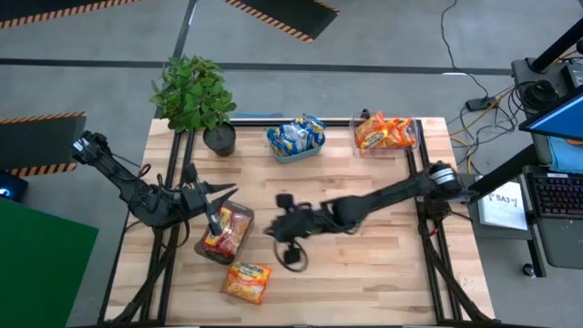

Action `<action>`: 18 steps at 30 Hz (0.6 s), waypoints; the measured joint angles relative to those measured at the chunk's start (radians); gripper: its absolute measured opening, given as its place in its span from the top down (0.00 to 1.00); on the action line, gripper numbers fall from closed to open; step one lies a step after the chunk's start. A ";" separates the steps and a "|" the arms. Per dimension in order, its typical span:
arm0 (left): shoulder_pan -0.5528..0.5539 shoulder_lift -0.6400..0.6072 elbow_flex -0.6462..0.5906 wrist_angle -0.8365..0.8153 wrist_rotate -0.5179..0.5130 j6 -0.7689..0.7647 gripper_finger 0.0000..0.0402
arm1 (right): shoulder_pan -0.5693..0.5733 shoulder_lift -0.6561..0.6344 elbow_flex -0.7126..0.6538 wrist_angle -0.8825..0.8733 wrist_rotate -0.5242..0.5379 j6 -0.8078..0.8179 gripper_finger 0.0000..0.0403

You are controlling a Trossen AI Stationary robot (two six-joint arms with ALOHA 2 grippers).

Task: Sort Maruchan noodles
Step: Put the orange noodle pack into the transparent bin

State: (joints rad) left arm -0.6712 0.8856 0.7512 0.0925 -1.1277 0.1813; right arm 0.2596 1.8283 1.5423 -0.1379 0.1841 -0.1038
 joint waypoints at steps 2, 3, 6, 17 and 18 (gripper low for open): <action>0.000 0.002 0.000 0.000 0.072 -0.024 0.91 | 0.031 -0.066 -0.121 0.038 0.000 0.007 0.97; 0.000 0.005 0.000 0.002 0.122 -0.033 0.91 | 0.045 -0.101 -0.171 0.066 0.000 0.007 0.97; 0.000 0.035 0.011 0.028 0.244 -0.052 0.91 | 0.080 -0.195 -0.319 0.168 0.001 0.012 0.97; 0.001 0.349 0.179 -0.085 0.315 -0.244 0.91 | 0.092 -0.483 -0.672 0.380 0.004 -0.027 0.97; 0.002 0.378 0.216 -0.171 0.386 -0.286 0.91 | 0.090 -0.509 -0.685 0.384 0.008 -0.028 0.97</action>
State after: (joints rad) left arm -0.6696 1.2638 0.9675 -0.0786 -0.7416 -0.1044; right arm 0.3491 1.3194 0.8575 0.2456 0.1917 -0.1322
